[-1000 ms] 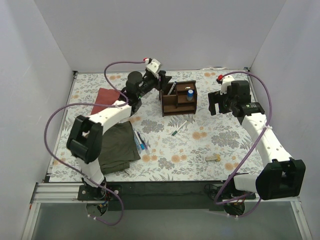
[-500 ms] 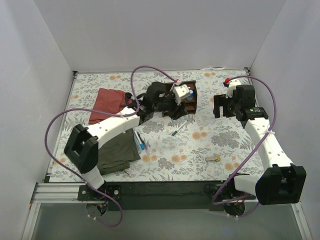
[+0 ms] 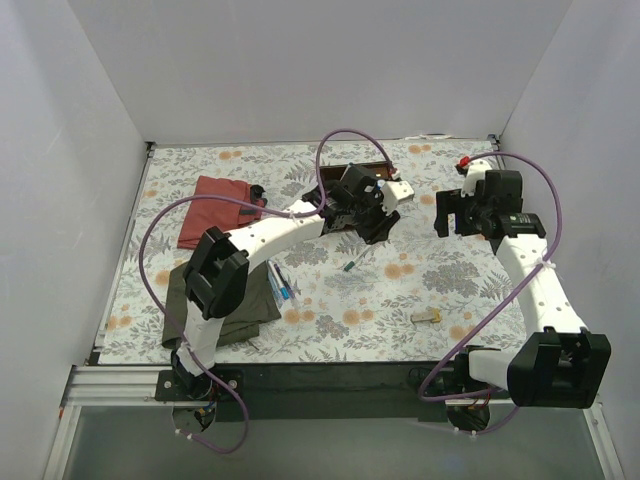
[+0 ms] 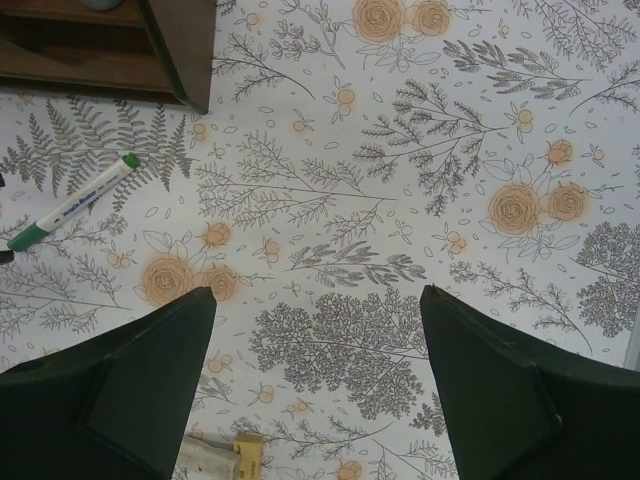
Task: Sort the stationery into containers
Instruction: Pick up the pen from the center of the board, then place the pen in the storage box.
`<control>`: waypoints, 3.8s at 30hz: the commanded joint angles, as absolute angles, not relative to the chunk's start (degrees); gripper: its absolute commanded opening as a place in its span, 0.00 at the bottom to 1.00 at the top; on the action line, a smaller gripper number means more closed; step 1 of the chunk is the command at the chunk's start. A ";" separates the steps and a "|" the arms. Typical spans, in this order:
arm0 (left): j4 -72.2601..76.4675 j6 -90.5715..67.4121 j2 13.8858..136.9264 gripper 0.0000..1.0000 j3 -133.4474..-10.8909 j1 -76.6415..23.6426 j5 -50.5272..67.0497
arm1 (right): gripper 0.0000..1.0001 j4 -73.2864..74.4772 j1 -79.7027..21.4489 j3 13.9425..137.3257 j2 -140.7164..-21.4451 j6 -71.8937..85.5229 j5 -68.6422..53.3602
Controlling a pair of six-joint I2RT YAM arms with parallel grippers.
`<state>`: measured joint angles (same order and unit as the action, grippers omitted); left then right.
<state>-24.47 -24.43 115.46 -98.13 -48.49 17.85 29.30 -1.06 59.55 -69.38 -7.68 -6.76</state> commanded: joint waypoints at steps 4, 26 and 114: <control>-28.39 -22.94 118.03 0.40 -101.25 -48.60 15.82 | 0.93 28.22 5.44 58.45 -67.06 -0.38 -11.42; -23.38 -21.53 126.65 0.36 -100.37 -48.60 12.22 | 0.92 28.21 7.73 60.82 -71.19 -2.28 -14.85; 54.84 -34.71 92.81 0.00 -63.10 -32.96 19.60 | 0.86 29.35 8.61 67.67 -75.23 1.58 -13.72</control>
<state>38.57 -34.06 90.35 -63.37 -32.86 20.53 30.06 8.40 63.92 -75.48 0.40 -14.70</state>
